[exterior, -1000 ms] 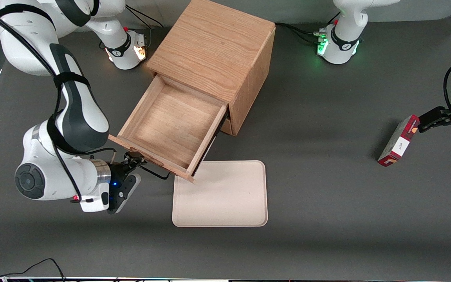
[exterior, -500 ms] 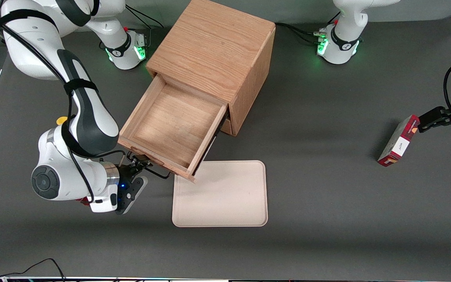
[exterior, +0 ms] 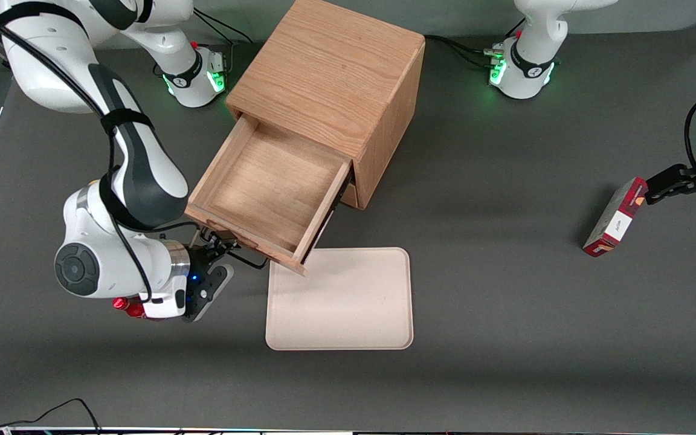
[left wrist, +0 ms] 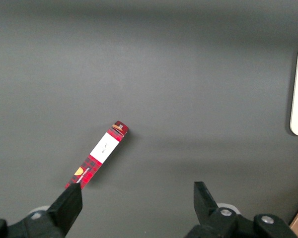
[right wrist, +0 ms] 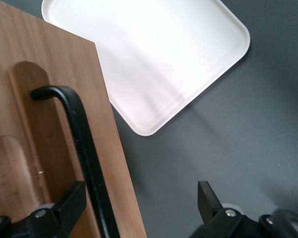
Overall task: Close top drawer
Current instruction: 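Push the drawer front with the right gripper into the cabinet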
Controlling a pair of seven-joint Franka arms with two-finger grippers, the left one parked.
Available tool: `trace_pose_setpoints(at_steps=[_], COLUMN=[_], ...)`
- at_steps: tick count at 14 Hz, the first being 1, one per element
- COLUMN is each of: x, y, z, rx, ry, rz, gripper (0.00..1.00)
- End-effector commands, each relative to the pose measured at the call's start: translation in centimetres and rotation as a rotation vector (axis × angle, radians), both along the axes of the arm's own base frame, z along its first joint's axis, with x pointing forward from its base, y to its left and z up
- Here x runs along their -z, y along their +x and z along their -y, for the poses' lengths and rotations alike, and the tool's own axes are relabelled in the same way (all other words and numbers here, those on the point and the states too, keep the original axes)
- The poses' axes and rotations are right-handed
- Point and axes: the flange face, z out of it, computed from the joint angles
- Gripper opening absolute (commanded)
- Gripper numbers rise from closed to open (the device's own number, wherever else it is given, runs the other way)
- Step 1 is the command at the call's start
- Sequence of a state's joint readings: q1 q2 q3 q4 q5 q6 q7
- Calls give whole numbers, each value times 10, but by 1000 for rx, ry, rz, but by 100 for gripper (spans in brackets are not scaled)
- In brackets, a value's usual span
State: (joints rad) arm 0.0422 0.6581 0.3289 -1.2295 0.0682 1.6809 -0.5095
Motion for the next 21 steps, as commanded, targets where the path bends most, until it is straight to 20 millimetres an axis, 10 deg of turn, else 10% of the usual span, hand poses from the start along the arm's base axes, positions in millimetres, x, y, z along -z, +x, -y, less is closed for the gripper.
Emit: trace_pose_setpoints(at_steps=[1,21], x=[-10,-13], y=[-27,-142], z=[-12,-52], rx=[18,75], ry=[-10,30], rz=[-24,-104], gripper=[100,100])
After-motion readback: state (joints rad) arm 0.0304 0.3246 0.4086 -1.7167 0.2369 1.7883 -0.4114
